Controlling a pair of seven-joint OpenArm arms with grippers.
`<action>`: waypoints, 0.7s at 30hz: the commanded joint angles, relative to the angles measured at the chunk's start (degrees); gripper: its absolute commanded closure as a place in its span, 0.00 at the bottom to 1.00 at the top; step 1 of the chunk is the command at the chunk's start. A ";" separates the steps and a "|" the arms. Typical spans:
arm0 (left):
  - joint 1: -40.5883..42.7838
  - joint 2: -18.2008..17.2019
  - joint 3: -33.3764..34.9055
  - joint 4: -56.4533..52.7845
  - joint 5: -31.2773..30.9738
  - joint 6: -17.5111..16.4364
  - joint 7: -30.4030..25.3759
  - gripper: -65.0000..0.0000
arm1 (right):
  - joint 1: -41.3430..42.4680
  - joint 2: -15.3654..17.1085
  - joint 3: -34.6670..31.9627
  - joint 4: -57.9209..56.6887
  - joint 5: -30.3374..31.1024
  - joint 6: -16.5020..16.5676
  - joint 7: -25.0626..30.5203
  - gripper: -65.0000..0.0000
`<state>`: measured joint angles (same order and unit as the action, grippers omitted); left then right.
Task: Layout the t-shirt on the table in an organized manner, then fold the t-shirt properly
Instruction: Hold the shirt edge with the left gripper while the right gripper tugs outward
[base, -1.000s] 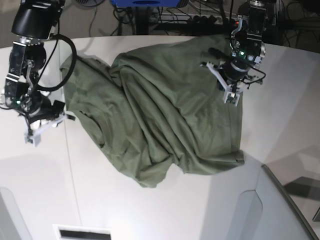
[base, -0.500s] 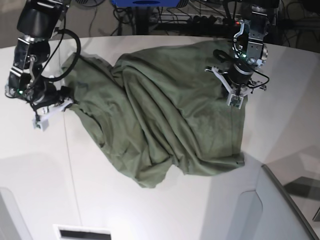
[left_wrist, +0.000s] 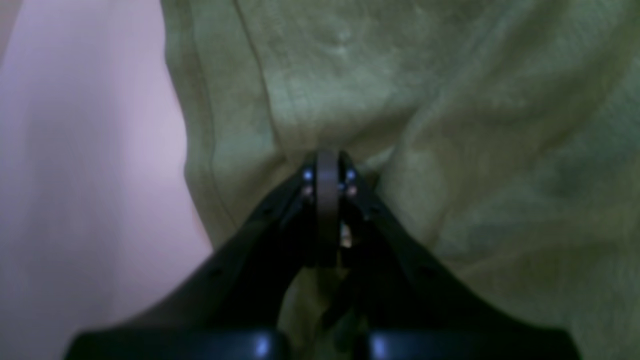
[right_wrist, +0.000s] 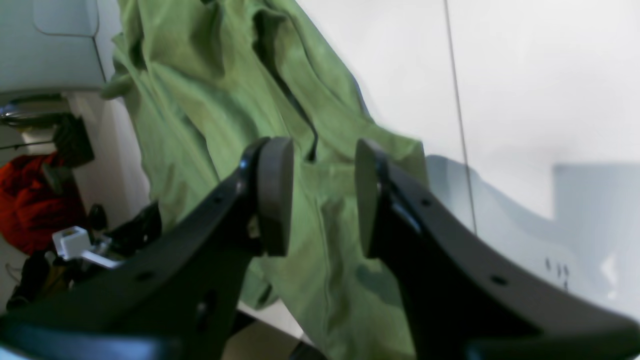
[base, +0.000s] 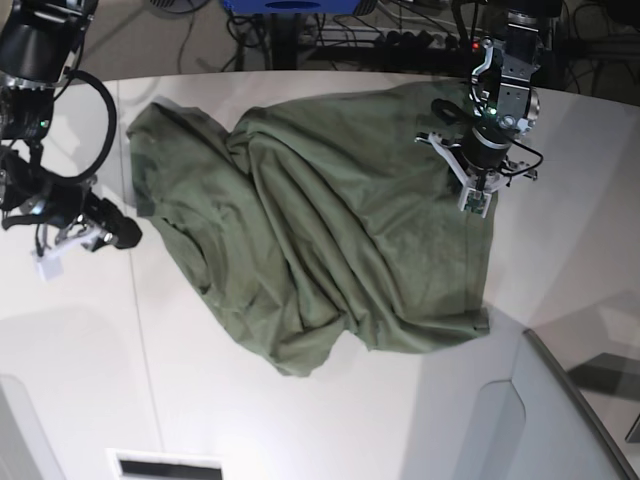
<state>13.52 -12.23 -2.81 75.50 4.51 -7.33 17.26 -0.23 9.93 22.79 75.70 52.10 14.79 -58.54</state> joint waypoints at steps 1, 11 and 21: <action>0.59 -0.47 -0.14 -0.30 0.81 0.34 3.27 1.00 | 0.80 1.27 -0.24 0.65 1.31 -0.68 0.21 0.76; 0.50 -0.30 -0.14 -0.30 0.81 0.34 3.27 1.00 | 0.98 1.19 -0.15 0.47 1.40 -9.73 -1.02 0.37; 0.50 -0.39 -0.14 -0.30 0.72 0.34 3.36 1.00 | 1.06 1.10 -0.32 -2.60 1.40 -9.38 -0.40 0.26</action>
<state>13.52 -12.21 -2.81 75.50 4.49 -7.33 17.28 0.12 10.39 22.44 72.18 52.45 4.97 -59.13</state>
